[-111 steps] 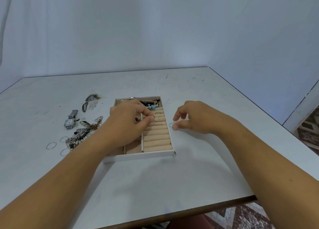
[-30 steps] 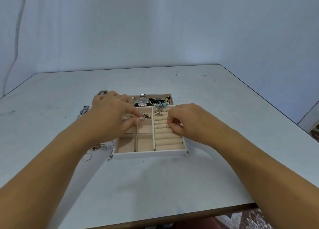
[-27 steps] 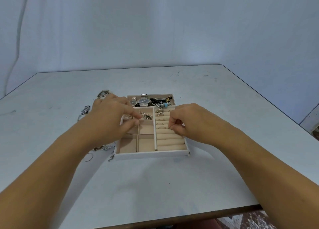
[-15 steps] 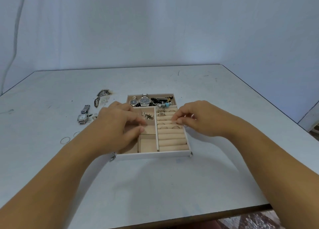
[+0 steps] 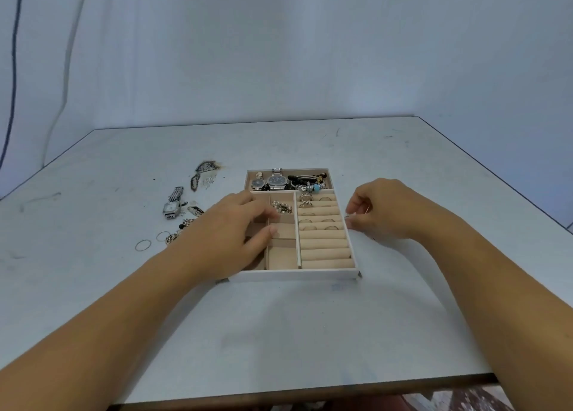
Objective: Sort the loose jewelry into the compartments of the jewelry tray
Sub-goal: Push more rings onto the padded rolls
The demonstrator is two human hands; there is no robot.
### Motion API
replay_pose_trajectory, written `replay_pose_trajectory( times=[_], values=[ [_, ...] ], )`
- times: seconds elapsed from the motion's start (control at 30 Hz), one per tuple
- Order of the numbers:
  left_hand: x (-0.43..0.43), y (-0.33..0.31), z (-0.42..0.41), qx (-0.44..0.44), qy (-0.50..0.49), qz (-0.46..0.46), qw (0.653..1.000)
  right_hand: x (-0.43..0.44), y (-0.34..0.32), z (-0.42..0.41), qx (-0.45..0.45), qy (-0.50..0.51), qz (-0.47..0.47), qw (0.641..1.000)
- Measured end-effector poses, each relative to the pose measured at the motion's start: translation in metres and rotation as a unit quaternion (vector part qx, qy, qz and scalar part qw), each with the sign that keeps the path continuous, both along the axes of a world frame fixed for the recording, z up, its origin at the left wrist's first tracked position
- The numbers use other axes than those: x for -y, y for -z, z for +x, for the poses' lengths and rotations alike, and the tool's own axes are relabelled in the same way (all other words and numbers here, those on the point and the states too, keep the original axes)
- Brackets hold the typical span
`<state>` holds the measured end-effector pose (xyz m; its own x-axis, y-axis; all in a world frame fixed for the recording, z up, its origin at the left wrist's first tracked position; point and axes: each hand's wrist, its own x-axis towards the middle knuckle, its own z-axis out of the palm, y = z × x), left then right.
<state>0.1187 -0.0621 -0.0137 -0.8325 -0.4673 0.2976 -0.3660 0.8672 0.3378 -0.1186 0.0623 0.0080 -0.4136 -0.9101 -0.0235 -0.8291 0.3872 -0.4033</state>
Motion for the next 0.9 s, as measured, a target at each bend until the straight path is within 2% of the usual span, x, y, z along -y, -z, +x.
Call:
replay_pose_trajectory(
  times=[0.13,0.27,0.37,0.47,0.57,0.63,0.73,0.9],
  values=[
    [0.0,0.001,0.002,-0.003,0.0,0.006,1.0,0.007,-0.006,0.003,0.022,-0.016,0.044,0.999],
    [-0.001,-0.002,0.003,-0.01,0.003,0.019,1.0,0.01,-0.015,0.004,0.005,-0.036,0.116,0.993],
    [0.005,-0.01,0.013,-0.034,-0.01,0.026,0.999,0.006,-0.017,0.005,-0.005,-0.045,0.121,0.992],
    [0.02,-0.017,0.035,-0.028,-0.055,-0.005,0.998,-0.001,-0.016,0.005,-0.004,-0.028,0.058,0.998],
    [0.033,-0.019,0.062,-0.001,-0.094,-0.025,0.995,-0.004,-0.019,0.015,-0.017,0.007,-0.121,0.993],
    [0.038,-0.017,0.076,0.019,-0.105,-0.032,0.994,0.0,-0.025,0.03,-0.005,-0.014,-0.192,0.981],
    [0.041,-0.012,0.091,0.029,-0.118,-0.022,0.992,0.011,-0.033,0.06,0.034,-0.087,-0.214,0.972],
    [0.042,-0.011,0.114,0.038,-0.115,-0.008,0.993,0.039,-0.032,0.101,0.004,-0.183,-0.177,0.967]
  ],
)
